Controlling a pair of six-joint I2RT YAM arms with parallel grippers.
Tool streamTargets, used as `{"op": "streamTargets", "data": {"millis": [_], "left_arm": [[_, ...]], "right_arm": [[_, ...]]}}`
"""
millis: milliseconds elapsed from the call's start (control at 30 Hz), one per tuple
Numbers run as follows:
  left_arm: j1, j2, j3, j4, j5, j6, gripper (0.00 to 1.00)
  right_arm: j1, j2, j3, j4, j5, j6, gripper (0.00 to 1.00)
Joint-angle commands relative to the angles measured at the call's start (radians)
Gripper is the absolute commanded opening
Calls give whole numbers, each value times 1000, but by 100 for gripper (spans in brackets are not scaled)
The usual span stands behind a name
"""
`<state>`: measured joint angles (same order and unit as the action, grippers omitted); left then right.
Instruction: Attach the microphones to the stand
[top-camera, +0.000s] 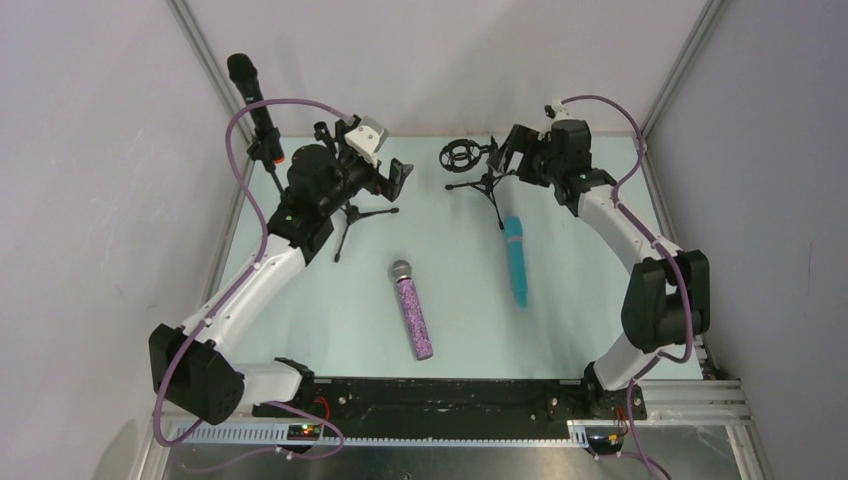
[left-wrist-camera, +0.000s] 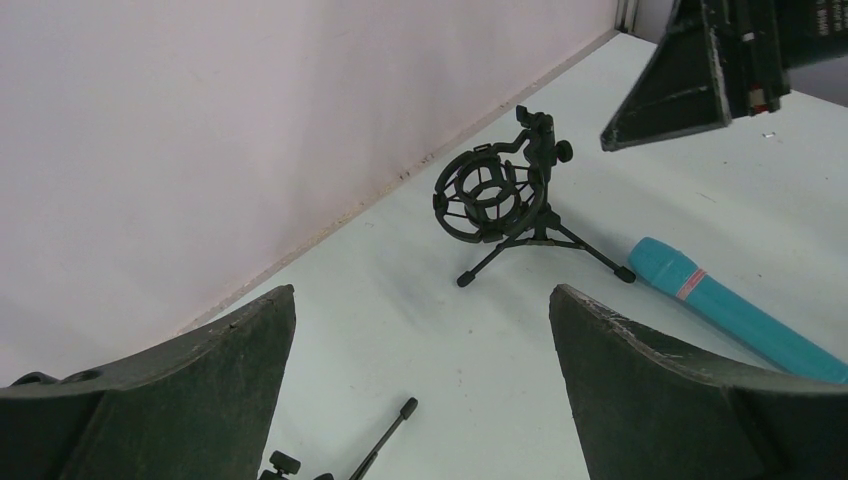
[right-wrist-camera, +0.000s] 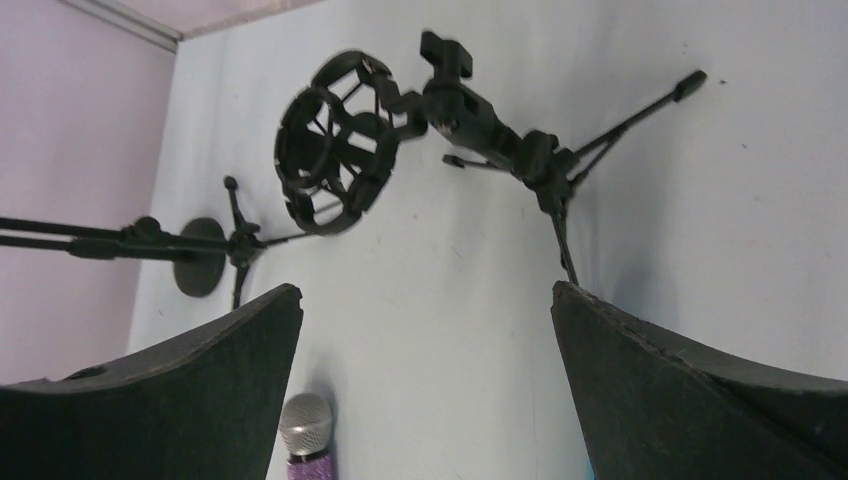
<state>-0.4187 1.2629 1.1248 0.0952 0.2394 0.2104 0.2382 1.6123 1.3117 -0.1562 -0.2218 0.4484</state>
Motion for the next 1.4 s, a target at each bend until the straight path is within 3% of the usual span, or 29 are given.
{"op": "streamTargets", "data": {"millis": [0, 133, 367, 700, 967, 1367], "left_arm": [[-5, -31, -7, 34, 0, -5, 100], [-5, -32, -8, 34, 0, -4, 100], [2, -29, -8, 34, 1, -3, 100], [25, -20, 1, 37, 27, -43, 100], [26, -26, 1, 40, 28, -46, 100], [30, -29, -5, 48, 32, -46, 100]], "right_arm": [[-23, 74, 103, 86, -65, 109, 99], [-28, 144, 177, 81, -139, 180, 99], [-38, 225, 296, -19, -137, 245, 96], [37, 200, 211, -21, -82, 256, 89], [84, 239, 170, 86, -84, 361, 88], [92, 279, 44, 422, -57, 617, 85]]}}
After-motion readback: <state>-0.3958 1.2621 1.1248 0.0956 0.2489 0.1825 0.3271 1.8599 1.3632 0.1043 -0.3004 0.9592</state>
